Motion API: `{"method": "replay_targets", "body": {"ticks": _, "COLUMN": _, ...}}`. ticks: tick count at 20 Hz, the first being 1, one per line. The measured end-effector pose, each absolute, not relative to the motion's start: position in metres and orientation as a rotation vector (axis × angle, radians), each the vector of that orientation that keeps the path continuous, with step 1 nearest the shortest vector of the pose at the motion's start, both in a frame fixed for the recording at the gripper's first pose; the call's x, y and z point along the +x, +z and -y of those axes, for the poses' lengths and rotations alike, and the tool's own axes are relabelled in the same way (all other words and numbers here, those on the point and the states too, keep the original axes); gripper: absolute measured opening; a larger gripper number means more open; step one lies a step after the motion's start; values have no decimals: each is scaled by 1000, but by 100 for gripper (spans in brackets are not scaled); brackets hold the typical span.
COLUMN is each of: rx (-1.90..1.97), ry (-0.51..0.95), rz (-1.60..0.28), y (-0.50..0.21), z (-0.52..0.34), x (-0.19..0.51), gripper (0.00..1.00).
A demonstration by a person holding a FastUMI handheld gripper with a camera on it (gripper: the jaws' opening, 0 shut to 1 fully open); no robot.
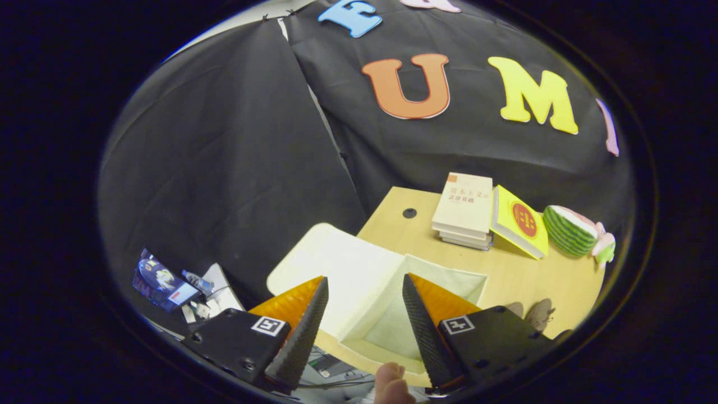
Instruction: Open the storage box then place both shoes into the box .Put the left shoe in first, then the right shoe, with the right side of both shoes facing outward in a uniform manner.
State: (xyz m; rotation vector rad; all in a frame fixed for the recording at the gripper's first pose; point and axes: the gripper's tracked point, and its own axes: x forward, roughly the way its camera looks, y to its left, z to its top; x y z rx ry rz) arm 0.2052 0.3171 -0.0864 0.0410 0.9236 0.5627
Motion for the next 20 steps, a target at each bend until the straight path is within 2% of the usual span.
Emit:
{"method": "replay_targets", "body": {"ticks": 5, "rx": -3, "ry": 439, "rz": -993, "y": -130, "z": -227, "x": 210, "gripper": 87}}
{"method": "replay_targets", "body": {"ticks": 10, "rx": -92, "ry": 313, "rz": -1114, "y": -210, "z": -127, "x": 187, "gripper": 87}}
{"method": "replay_targets", "body": {"ticks": 13, "rx": -179, "ry": 239, "rz": -1097, "y": -239, "z": -74, "x": 185, "gripper": 87}}
{"method": "replay_targets", "body": {"ticks": 20, "rx": -53, "ry": 195, "rz": -1179, "y": -305, "z": -29, "x": 183, "gripper": 87}}
